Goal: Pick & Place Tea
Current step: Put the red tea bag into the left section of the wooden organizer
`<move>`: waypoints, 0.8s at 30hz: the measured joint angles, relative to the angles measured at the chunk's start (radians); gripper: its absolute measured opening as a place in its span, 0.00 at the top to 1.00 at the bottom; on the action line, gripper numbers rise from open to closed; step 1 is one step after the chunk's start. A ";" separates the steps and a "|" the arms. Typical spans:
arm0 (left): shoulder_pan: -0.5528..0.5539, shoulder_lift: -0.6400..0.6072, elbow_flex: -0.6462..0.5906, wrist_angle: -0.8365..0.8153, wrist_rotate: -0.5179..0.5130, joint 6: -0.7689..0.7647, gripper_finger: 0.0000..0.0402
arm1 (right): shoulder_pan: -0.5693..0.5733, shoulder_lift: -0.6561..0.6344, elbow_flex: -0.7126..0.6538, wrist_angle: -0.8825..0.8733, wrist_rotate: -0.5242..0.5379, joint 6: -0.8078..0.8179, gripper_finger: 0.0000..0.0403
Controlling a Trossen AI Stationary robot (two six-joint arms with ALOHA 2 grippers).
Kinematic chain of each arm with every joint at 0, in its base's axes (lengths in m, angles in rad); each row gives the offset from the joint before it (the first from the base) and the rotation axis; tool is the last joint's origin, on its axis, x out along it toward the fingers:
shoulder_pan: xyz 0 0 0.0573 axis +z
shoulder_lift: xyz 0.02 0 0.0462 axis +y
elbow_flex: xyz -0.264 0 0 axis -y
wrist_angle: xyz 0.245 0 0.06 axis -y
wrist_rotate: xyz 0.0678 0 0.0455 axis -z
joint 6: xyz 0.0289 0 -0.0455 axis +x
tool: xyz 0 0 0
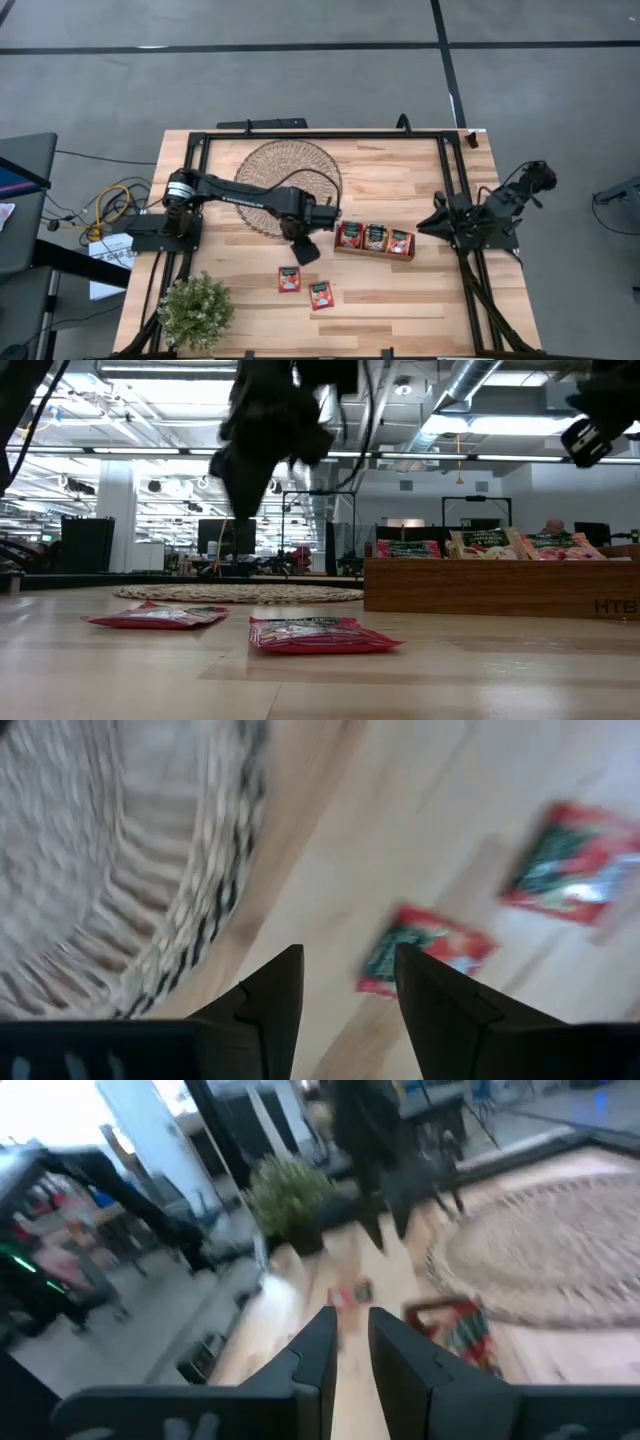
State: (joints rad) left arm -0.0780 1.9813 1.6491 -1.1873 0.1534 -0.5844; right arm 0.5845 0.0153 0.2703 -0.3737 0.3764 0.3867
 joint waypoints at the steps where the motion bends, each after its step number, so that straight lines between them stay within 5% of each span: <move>1: 0.003 0.000 -0.035 0.005 0.004 -0.010 0.63 | -0.004 -0.008 -0.008 0.025 -0.008 -0.002 0.87; 9: 0.002 0.000 -0.226 0.070 0.073 -0.013 0.63 | -0.012 -0.012 -0.030 0.060 -0.037 -0.003 0.87; 24: -0.110 0.000 -0.228 0.218 0.083 -0.058 0.63 | -0.066 -0.012 -0.031 0.053 -0.036 -0.003 0.87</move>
State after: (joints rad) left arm -0.1883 1.9812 1.4208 -0.9698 0.2368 -0.6422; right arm 0.5185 0.0032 0.2393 -0.3202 0.3401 0.3840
